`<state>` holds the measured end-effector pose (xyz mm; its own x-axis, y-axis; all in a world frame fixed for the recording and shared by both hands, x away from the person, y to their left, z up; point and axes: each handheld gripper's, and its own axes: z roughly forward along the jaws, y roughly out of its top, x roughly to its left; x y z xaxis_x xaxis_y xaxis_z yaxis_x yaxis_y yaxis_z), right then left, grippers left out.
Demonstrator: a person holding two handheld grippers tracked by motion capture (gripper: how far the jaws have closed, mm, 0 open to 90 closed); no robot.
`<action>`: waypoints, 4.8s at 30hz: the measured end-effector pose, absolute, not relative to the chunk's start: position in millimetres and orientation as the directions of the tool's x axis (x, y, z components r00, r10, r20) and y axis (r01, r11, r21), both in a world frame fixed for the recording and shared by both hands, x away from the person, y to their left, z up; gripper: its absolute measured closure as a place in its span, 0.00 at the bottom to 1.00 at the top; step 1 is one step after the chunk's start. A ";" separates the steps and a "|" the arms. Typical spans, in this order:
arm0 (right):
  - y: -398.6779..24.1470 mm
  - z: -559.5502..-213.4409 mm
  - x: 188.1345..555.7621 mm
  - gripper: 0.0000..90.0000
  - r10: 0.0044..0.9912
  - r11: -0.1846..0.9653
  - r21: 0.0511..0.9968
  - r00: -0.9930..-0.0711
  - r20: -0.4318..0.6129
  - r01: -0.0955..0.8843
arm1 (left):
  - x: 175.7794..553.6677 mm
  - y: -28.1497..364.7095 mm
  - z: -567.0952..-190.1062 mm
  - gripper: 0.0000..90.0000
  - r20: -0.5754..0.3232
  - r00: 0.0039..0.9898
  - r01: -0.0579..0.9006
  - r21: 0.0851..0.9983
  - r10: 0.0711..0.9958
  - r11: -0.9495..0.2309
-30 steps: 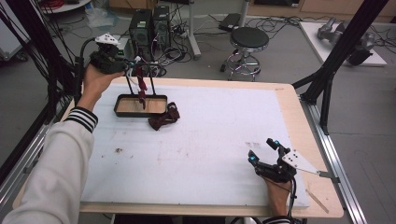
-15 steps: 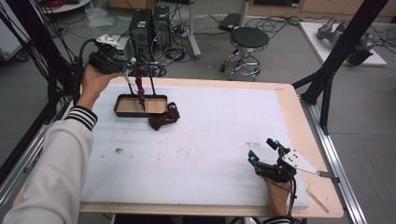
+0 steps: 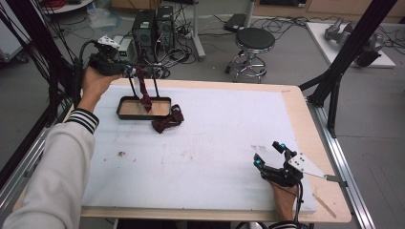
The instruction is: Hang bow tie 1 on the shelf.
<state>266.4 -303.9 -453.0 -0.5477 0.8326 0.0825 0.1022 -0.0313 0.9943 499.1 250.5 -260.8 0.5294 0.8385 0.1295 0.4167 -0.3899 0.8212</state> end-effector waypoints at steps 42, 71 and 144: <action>-302.7 -453.0 265.5 0.12 0.838 -0.021 0.995 -0.542 0.068 0.093 | 389.3 272.7 -300.0 0.23 0.004 0.673 0.115 0.987 0.739 -0.110; -303.7 -453.1 265.9 0.12 0.835 -0.030 0.995 -0.545 0.079 0.099 | 386.0 236.1 -310.6 0.23 0.040 0.713 0.129 0.974 0.700 -0.188; -307.1 -453.6 266.0 0.12 0.831 -0.061 0.994 -0.547 0.101 0.090 | 443.1 118.9 -401.0 0.41 0.104 0.769 0.437 0.635 0.631 -0.637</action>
